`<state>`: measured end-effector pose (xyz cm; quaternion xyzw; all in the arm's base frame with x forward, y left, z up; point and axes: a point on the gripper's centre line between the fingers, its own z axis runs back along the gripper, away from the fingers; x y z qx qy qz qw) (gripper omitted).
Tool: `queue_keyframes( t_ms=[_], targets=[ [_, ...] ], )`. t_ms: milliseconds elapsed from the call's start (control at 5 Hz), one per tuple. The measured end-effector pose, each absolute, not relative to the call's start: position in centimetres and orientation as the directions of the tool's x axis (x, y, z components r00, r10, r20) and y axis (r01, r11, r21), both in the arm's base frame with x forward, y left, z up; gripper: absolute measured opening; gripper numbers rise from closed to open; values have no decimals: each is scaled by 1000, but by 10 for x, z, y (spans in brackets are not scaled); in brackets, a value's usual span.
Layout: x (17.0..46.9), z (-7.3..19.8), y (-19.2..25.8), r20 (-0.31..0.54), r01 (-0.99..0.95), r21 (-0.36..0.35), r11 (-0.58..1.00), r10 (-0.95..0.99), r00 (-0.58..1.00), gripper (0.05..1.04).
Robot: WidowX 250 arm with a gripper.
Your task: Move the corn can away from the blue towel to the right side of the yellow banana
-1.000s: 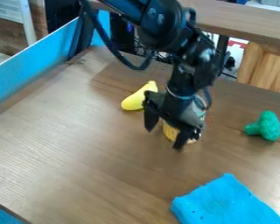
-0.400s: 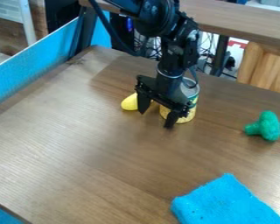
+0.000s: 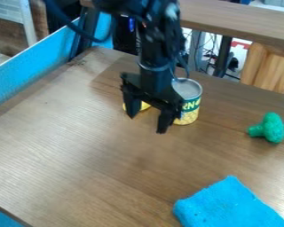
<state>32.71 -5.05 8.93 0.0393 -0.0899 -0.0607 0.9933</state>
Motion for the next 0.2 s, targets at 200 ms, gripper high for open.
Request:
queue_keyframes(
  t_ms=[200],
  targets=[
    [282,120,-57,119,187,0,982,-185,975,1001]
  ],
)
